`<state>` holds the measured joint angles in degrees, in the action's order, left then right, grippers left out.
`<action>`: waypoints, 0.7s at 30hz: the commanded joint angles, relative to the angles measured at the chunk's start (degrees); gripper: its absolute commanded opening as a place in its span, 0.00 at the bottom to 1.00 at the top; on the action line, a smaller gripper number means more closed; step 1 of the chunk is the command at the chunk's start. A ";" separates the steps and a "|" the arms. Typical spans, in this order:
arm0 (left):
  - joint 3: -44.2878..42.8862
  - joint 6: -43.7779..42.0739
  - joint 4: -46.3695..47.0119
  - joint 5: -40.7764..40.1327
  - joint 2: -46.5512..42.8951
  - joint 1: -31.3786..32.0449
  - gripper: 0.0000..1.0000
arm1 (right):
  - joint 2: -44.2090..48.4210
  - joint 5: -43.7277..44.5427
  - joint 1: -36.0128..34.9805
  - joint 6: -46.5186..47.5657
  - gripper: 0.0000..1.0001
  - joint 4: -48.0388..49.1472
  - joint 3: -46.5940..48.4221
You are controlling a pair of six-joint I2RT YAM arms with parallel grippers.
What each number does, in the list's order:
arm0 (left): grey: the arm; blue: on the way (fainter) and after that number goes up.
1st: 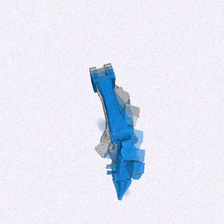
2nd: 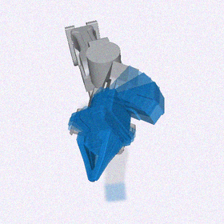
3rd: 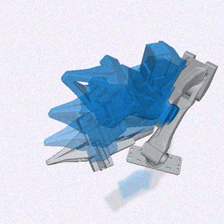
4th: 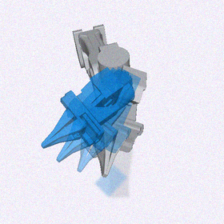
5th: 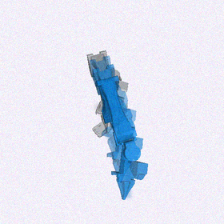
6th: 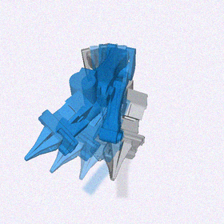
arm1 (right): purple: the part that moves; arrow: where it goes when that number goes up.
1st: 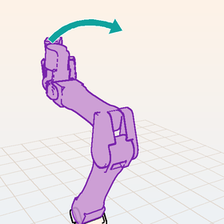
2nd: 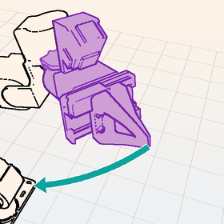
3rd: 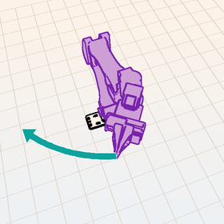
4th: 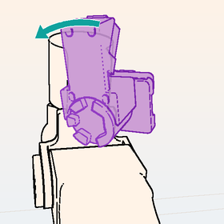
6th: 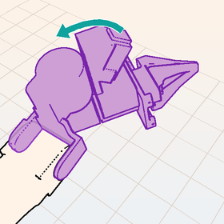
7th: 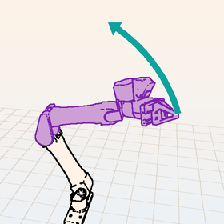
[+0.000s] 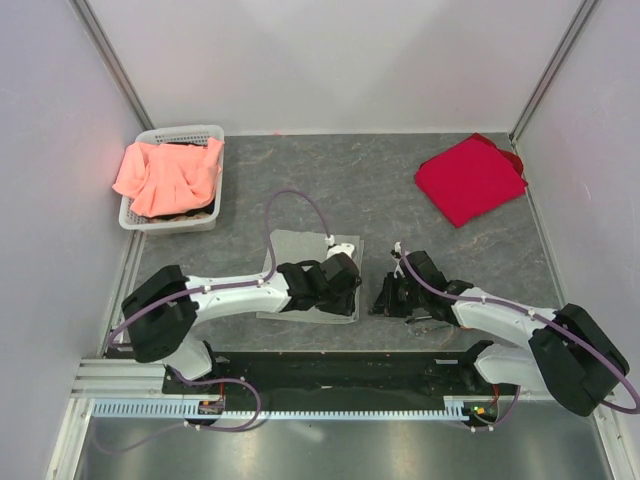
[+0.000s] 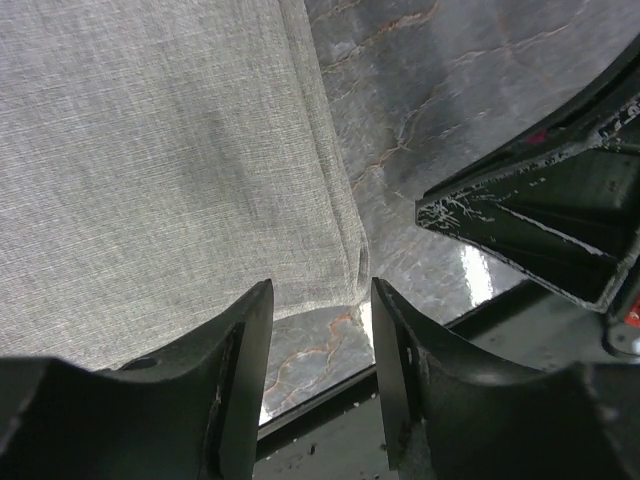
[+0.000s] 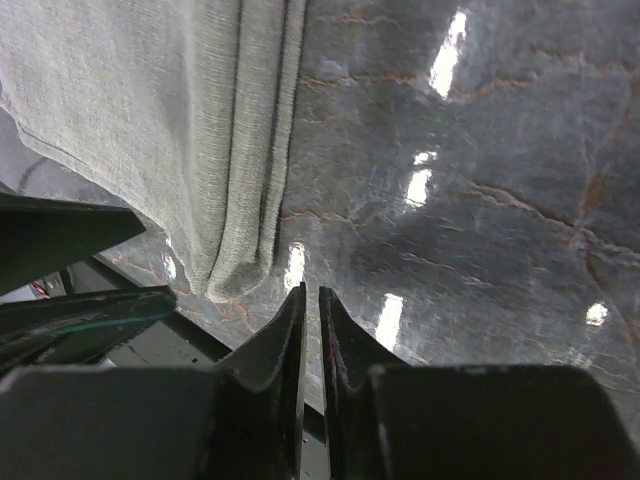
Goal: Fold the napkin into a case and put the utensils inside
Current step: Smooth out the upper triangle-folded napkin at the center of the board.
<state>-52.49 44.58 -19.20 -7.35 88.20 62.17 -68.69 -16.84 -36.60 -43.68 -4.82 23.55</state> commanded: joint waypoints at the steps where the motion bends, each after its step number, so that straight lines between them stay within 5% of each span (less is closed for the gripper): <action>1: -5.77 1.83 -3.03 -6.62 5.03 2.95 0.51 | 1.54 -2.58 0.65 -2.90 0.15 7.53 -2.54; 15: -9.91 3.67 -6.99 -9.69 10.49 5.33 0.46 | -0.92 -7.41 0.74 -5.27 0.10 16.76 -7.29; 21: -10.44 4.03 -6.90 -8.99 11.37 5.50 0.36 | -3.82 -8.73 0.74 -5.98 0.10 20.54 -7.99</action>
<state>-60.58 46.44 -25.71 -14.50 98.24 67.26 -70.98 -23.83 -36.10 -48.71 10.20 16.25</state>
